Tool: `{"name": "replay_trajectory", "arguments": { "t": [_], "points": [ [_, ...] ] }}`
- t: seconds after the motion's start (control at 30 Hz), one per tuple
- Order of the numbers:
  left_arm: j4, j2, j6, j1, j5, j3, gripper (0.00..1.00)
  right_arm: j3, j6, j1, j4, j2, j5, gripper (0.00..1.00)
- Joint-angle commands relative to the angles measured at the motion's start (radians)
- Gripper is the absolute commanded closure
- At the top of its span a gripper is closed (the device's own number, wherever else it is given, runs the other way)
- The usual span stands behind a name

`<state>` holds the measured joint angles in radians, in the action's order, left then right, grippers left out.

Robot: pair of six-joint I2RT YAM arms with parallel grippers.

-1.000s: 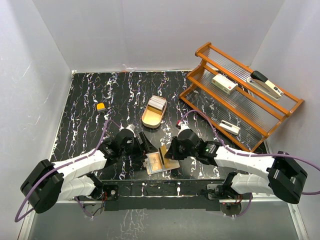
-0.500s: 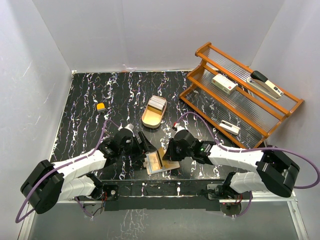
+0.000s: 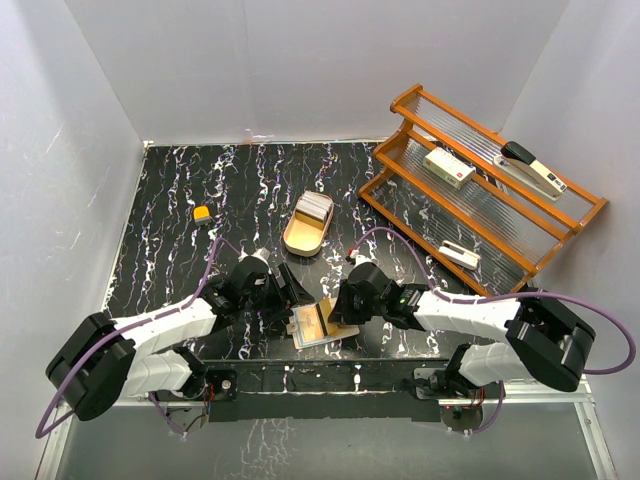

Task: Put the credit cards into the card holder
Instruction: Turn over the card slot in the card holder.

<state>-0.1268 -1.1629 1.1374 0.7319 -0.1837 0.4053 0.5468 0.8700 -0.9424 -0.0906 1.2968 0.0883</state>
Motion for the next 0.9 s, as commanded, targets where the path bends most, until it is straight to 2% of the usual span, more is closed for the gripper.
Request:
{"name": "replay_trajectory", "arguments": {
  "t": [0.0, 0.33, 0.87],
  "points": [
    [-0.009, -0.002, -0.020, -0.006, -0.009, -0.005, 0.23, -0.014, -0.011, -0.004, 0.027, 0.006, -0.022, 1.00],
    [0.001, -0.024, -0.027, -0.005, -0.003, -0.002, 0.23, -0.022, -0.012, -0.004, 0.028, 0.004, -0.021, 1.00],
    [-0.103, -0.048, 0.008, -0.005, -0.071, -0.006, 0.24, -0.041, -0.006, -0.004, 0.037, -0.005, -0.025, 1.00]
  ]
}}
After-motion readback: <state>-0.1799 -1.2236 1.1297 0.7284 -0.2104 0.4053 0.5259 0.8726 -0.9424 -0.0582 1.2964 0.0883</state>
